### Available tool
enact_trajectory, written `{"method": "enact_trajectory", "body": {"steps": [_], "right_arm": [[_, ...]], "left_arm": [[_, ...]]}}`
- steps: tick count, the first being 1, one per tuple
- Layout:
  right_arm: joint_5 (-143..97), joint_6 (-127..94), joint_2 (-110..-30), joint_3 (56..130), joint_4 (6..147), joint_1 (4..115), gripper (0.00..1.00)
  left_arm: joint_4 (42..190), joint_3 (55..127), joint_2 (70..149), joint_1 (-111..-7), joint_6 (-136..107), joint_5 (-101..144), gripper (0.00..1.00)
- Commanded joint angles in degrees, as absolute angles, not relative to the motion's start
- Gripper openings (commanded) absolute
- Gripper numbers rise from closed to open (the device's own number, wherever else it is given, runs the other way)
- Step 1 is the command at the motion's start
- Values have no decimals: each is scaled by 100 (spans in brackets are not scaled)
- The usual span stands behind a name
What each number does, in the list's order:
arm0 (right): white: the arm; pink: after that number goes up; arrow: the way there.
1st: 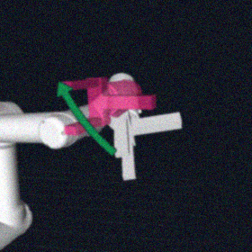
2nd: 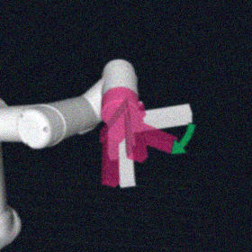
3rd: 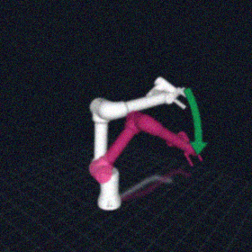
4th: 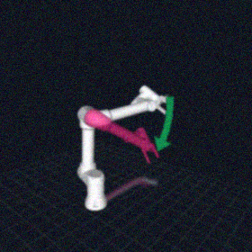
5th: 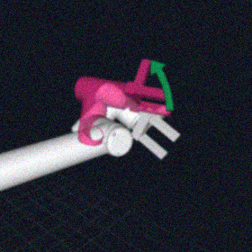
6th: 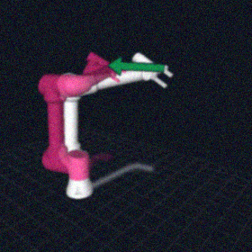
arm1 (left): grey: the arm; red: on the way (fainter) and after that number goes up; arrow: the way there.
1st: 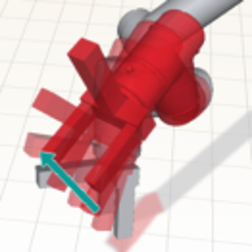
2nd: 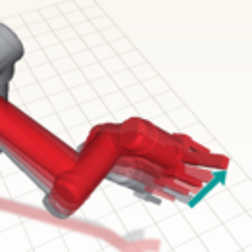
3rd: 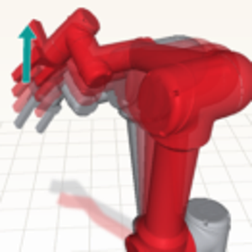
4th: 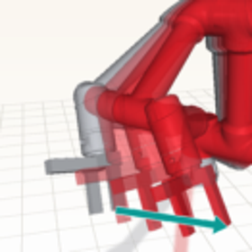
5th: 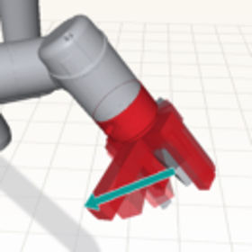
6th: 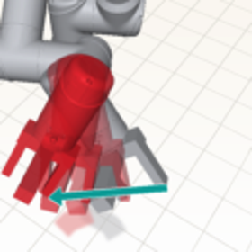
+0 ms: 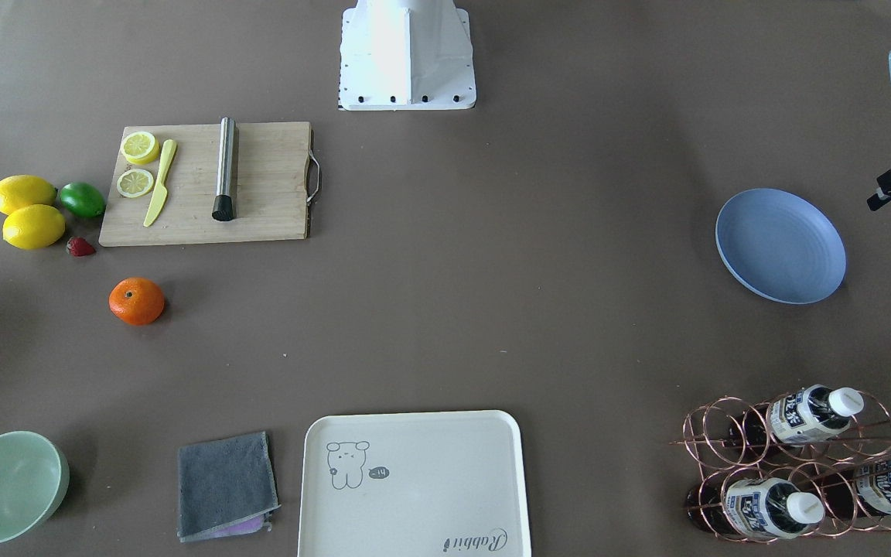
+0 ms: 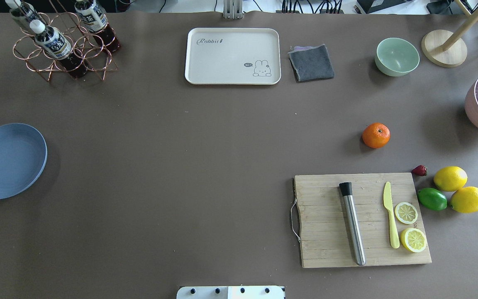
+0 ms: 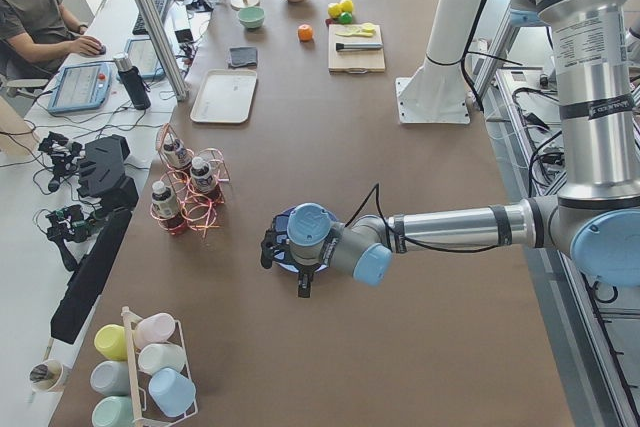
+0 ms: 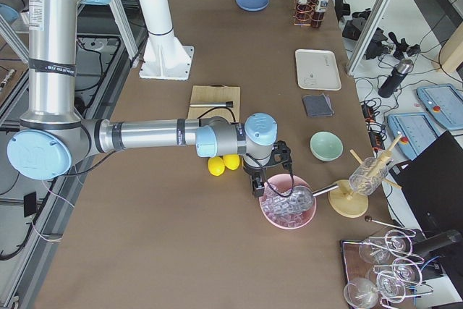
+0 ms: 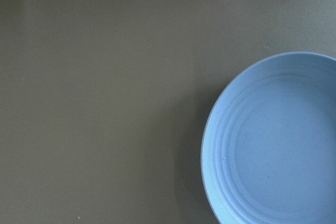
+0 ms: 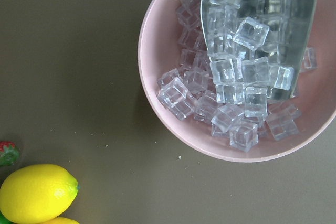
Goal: Pick orange to plate
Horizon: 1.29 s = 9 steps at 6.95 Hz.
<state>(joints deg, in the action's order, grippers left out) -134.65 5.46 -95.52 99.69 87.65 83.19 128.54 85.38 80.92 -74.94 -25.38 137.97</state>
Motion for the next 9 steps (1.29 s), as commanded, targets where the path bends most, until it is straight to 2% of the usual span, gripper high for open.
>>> {"method": "enact_trajectory", "body": {"steps": [1, 3, 4, 6, 7, 8, 9], "right_arm": [[-13526, 545, -9580, 9958, 8763, 8271, 100], [-13587, 527, -9633, 9949, 8763, 8271, 100], [-13597, 527, -9633, 9941, 8763, 8262, 100], [-13615, 510, -9633, 9940, 8745, 8236, 100], [-13606, 501, -9624, 9949, 8745, 8227, 100], [-13632, 536, -9633, 9967, 8745, 8227, 100], [-13641, 536, -9624, 9993, 8736, 8227, 100]], "left_arm": [[13778, 7920, 8358, -6981, -3266, 13538, 97], [14184, 7745, 8445, -6540, -3656, 13087, 97], [14368, 7595, 8490, -6461, -3656, 13087, 93], [14414, 7498, 8551, -6416, -3665, 13087, 72], [14431, 7497, 8552, -6373, -3674, 13087, 47], [14484, 7497, 8552, -6363, -3770, 13087, 5], [14502, 7541, 8552, -6320, -3945, 13096, 0]]}}
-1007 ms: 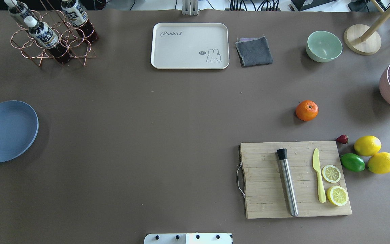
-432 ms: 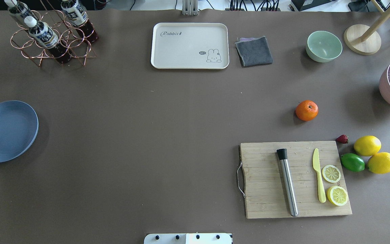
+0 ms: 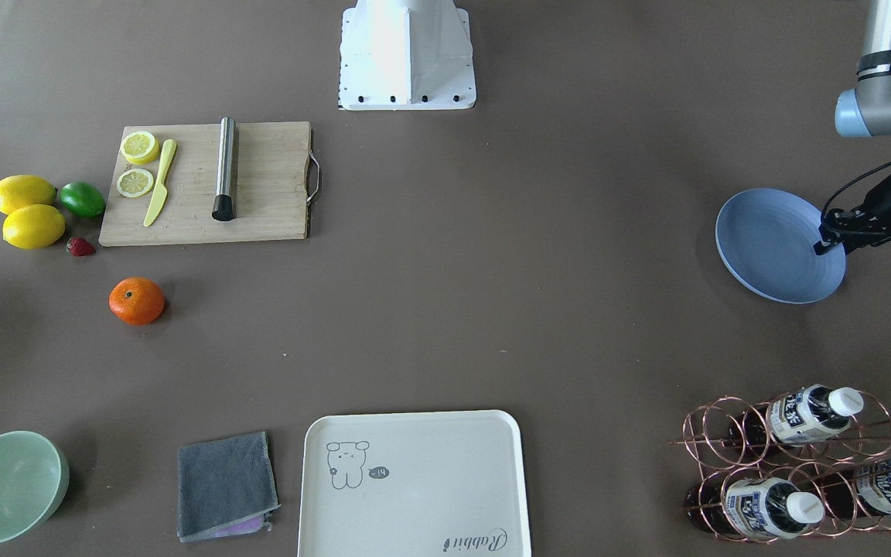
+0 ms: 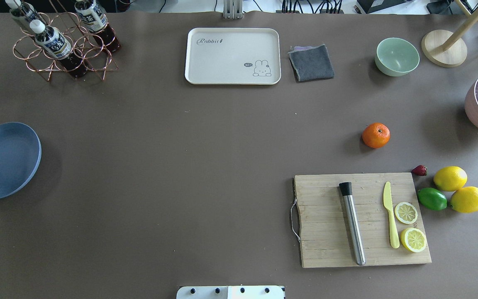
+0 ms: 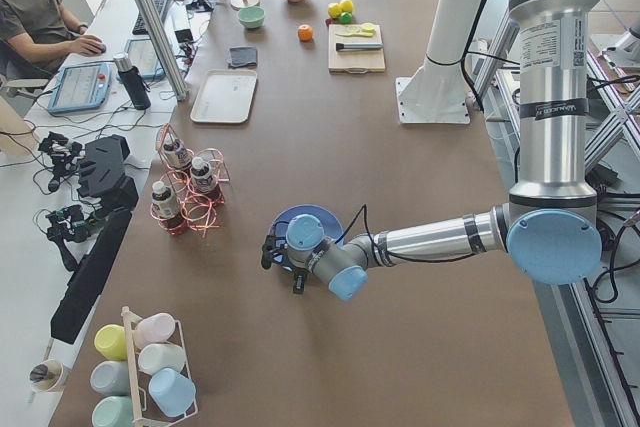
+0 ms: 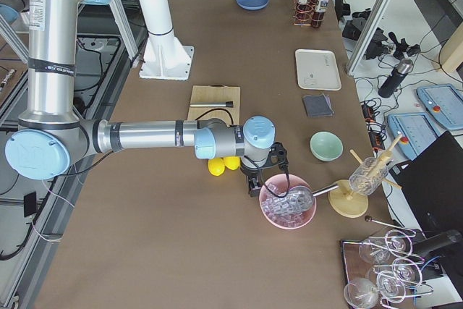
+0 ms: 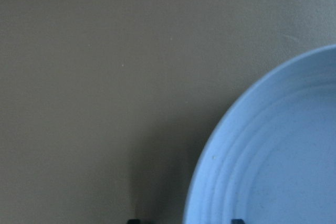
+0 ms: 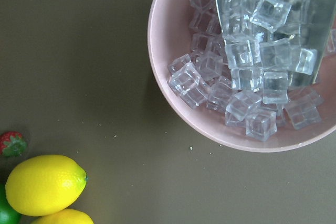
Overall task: Pick orange to plate
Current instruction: 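Slide the blue plate inward with the left gripper while the right reaches the orange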
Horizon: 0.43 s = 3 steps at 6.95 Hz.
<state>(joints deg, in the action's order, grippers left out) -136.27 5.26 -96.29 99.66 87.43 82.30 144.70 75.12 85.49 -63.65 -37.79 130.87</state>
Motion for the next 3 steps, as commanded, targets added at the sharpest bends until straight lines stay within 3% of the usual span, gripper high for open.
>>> {"method": "enact_trajectory", "body": {"steps": [1, 3], "right_arm": [[-13649, 519, -9615, 10011, 8736, 8227, 100], [-13903, 466, -9371, 10011, 8745, 8113, 100]], "left_arm": [[14502, 7567, 8587, -6319, -4007, 13131, 0], [14441, 8083, 8849, -6319, -4829, 13724, 0]]}}
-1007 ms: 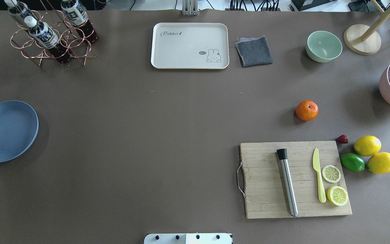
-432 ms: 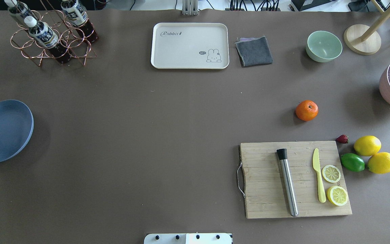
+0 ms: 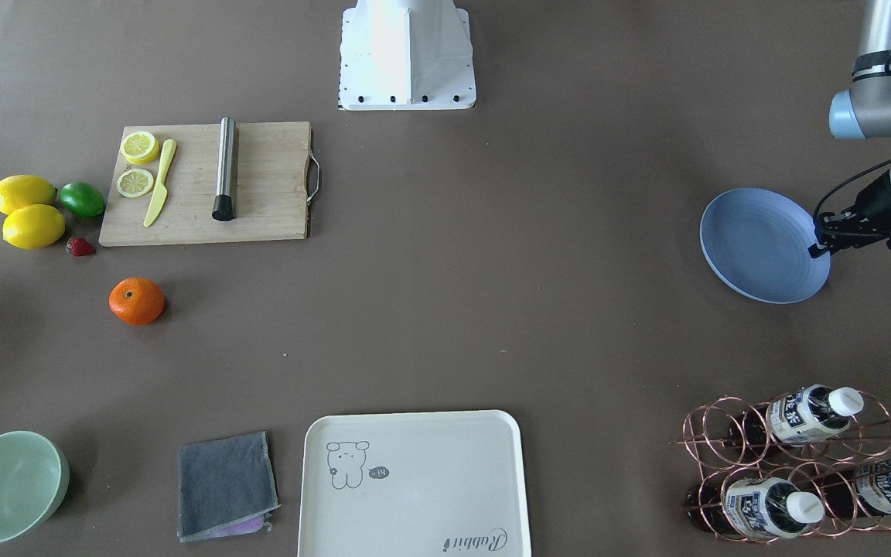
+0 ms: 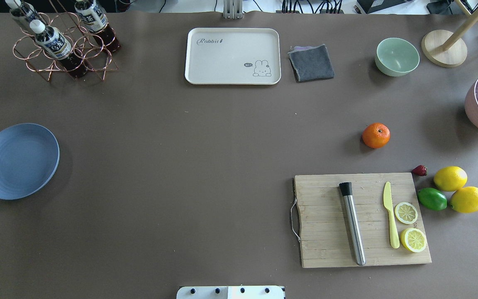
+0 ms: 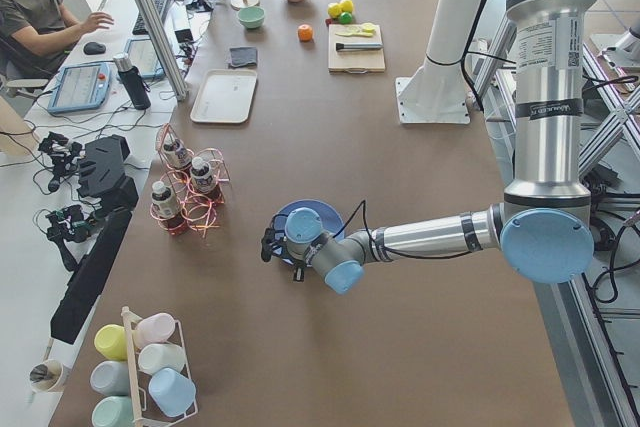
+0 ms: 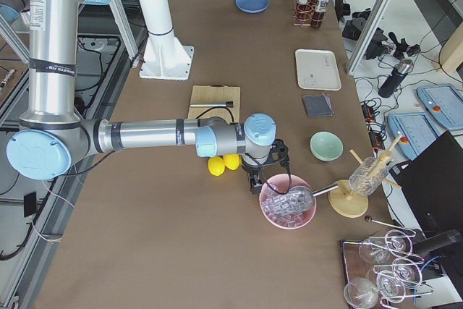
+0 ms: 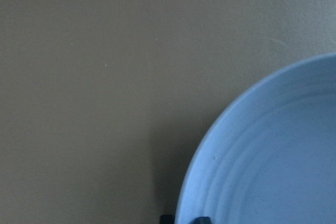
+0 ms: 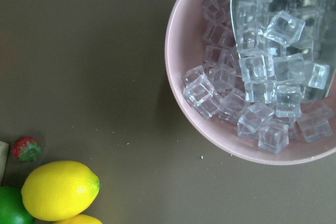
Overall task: Pick orange to plate
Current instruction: 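Slide the blue plate inward with the left gripper while the right reaches the orange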
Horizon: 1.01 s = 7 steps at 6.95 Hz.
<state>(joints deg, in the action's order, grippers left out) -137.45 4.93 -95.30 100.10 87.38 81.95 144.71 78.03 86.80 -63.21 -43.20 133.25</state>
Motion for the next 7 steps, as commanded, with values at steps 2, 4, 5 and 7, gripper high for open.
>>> {"method": "enact_trajectory", "body": {"steps": [2, 4, 5, 7], "right_arm": [[-13896, -765, -9115, 10377, 8728, 7650, 100], [-13712, -2172, -8922, 10407, 7950, 6877, 100], [-13337, -2702, -8825, 10389, 7763, 6403, 100], [-12965, -3041, -8325, 10048, 7717, 5934, 100]], "left_arm": [[14440, 8838, 9288, -6180, -6810, 13834, 0], [14423, 9551, 9656, -5365, -8342, 13241, 0], [14423, 9658, 9842, -4996, -8741, 12888, 0], [13638, 10061, 10395, -4354, -9228, 12150, 0]]}}
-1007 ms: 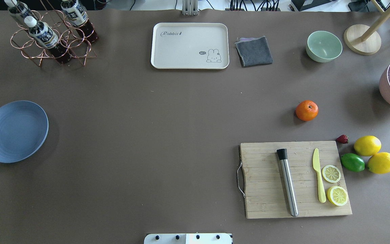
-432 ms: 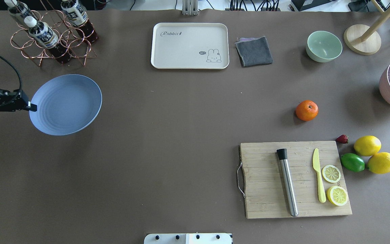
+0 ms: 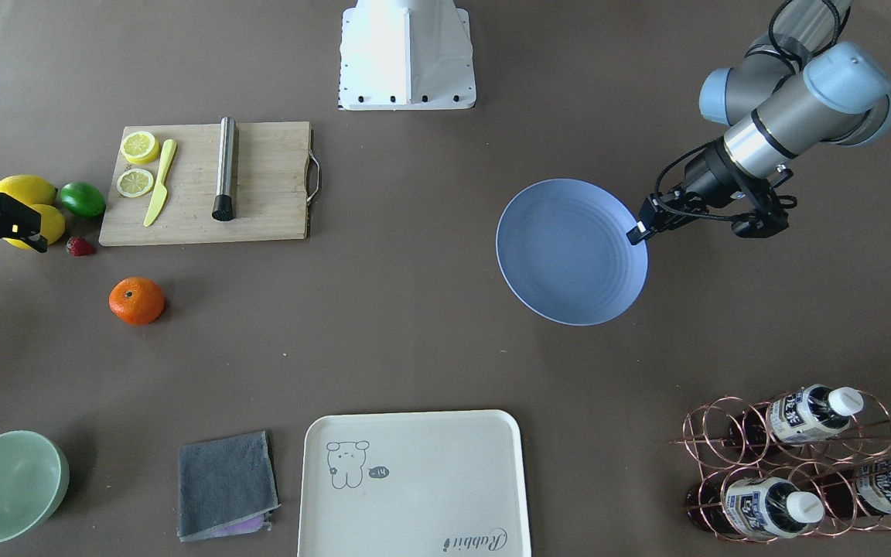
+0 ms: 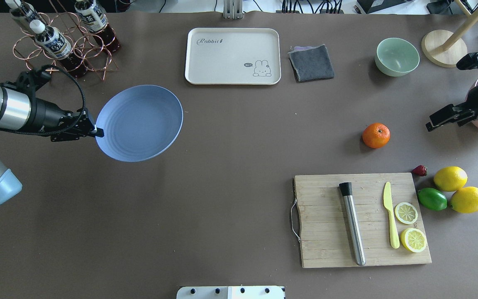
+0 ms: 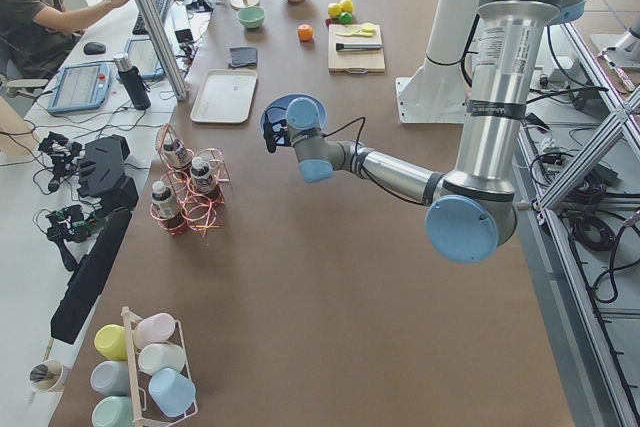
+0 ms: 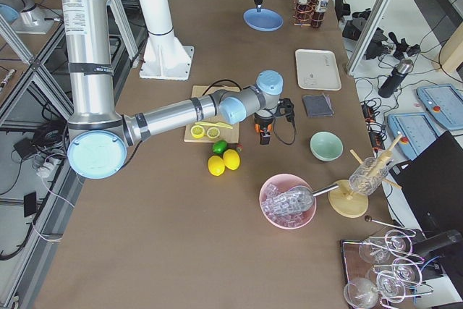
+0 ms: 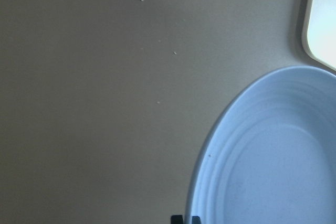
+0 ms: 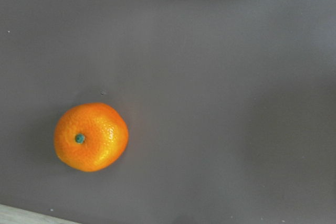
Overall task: Pick orange to plate
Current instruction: 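Slide the blue plate inward with the left gripper while the right reaches the orange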
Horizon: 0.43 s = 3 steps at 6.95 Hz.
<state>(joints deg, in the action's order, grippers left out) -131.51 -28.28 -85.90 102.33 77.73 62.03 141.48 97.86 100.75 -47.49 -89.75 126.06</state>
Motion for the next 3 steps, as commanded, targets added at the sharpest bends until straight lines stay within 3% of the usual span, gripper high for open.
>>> {"method": "enact_trajectory", "body": {"steps": [1, 3], "right_arm": [[-12851, -3041, -8149, 9889, 7717, 5793, 100], [-12753, -3189, -7692, 9485, 7717, 5530, 100]], "left_arm": [[13145, 10359, 10467, -3802, -9229, 11503, 0], [12676, 10389, 10818, -2879, -9246, 10394, 0]]}}
